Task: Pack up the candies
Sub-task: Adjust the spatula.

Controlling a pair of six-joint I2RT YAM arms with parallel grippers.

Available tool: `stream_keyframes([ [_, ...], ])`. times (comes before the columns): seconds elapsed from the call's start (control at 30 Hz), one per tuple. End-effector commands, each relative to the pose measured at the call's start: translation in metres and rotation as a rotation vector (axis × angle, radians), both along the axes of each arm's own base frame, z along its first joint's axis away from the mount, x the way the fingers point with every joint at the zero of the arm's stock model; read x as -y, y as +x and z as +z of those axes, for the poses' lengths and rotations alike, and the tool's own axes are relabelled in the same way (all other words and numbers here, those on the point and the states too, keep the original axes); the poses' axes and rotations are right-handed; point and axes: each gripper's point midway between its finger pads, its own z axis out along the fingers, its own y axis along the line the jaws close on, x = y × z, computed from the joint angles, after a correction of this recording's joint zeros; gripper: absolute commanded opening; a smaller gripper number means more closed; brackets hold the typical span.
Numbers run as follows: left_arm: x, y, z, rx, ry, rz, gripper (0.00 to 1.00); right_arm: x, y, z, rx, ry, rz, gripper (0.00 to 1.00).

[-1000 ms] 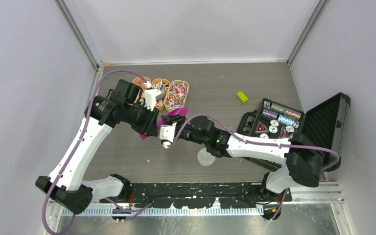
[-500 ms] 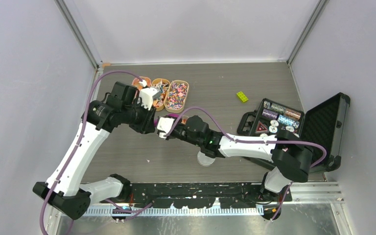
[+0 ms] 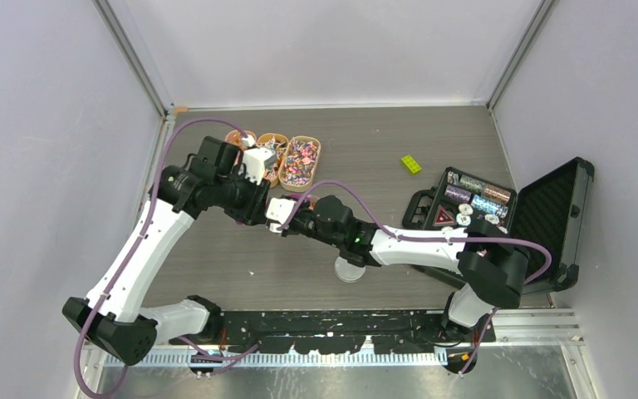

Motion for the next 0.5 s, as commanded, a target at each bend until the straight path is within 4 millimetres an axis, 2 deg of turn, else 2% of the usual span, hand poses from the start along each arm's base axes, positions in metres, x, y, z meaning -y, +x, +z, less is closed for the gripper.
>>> stream_keyframes([
  [0.0,0.035,0.003,0.015,0.001,-0.153,-0.081,0.34,-0.019,-0.012,0.070,0.073,0.198,0.067,0.00],
  [0.13,0.034,0.001,0.017,0.016,-0.157,-0.088,0.28,-0.020,-0.010,0.073,0.040,0.231,0.053,0.00],
  [0.23,0.029,0.003,0.017,0.044,-0.139,-0.074,0.05,-0.019,-0.010,0.074,0.034,0.241,0.046,0.00],
  [0.27,0.027,0.004,0.018,0.057,-0.130,-0.066,0.00,-0.018,-0.009,0.072,0.032,0.241,0.041,0.00],
  [0.33,0.024,0.006,0.019,0.074,-0.115,-0.055,0.00,-0.015,-0.005,0.073,0.026,0.254,0.016,0.01],
  [0.37,0.021,0.008,0.019,0.082,-0.104,-0.045,0.00,-0.013,-0.003,0.073,0.018,0.259,-0.003,0.05],
  [0.4,0.018,0.010,0.019,0.093,-0.089,-0.031,0.00,-0.010,-0.003,0.073,0.012,0.259,-0.011,0.14],
  [0.47,0.011,0.015,0.021,0.120,-0.060,-0.004,0.00,-0.004,-0.005,0.073,-0.005,0.261,-0.020,0.37],
])
